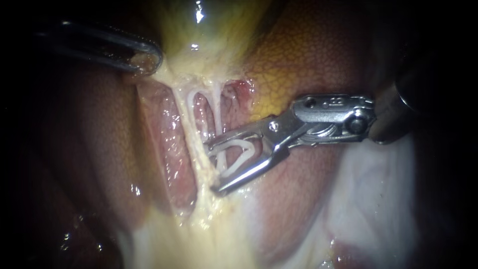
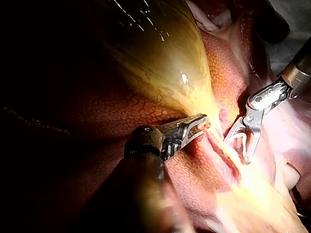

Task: Clipping first clip left tube

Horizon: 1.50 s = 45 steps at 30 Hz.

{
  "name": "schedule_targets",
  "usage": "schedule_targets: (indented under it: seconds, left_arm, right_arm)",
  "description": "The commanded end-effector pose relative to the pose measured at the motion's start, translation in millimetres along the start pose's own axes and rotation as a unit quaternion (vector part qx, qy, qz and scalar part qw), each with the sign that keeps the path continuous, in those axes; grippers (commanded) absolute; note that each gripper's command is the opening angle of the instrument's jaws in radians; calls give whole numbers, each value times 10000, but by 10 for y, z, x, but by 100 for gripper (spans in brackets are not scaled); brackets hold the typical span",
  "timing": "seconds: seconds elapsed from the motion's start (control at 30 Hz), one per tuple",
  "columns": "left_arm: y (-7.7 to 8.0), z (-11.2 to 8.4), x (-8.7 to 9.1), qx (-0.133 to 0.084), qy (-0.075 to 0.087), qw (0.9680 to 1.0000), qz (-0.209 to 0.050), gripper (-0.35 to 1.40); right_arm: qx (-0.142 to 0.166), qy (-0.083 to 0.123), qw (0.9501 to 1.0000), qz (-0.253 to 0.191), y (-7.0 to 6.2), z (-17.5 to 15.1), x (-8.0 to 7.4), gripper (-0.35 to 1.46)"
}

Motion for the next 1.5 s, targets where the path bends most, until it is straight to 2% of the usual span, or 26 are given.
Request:
schedule_targets:
  seconds: [0.03, 0.2, 0.57, 1.0, 1.23, 1.5]
  left_arm:
    - [0, 0, 0, -2, 0, 10000, -1, -35]
    - [0, 1, 0, -4, -1, 10000, -1, -35]
    - [0, 1, 0, -5, -2, 10000, -1, -35]
    - [0, 1, 0, -5, -2, 10000, -1, -35]
    - [0, 1, 0, -5, -2, 10000, -1, -35]
    - [0, 1, 0, -6, -2, 10000, -1, -35]
  right_arm:
    - [13, 59, 10000, 5, 0, 2, 1, 54]
    - [68, 259, 9996, -10, -3, 11, 5, 54]
    - [240, 566, 9981, -47, -25, 35, 17, 53]
    - [821, 413, 9956, -159, -59, 43, 19, 46]
    - [911, 378, 9949, -189, -64, 45, 15, 37]
    - [927, 371, 9948, -194, -66, 44, 14, 15]
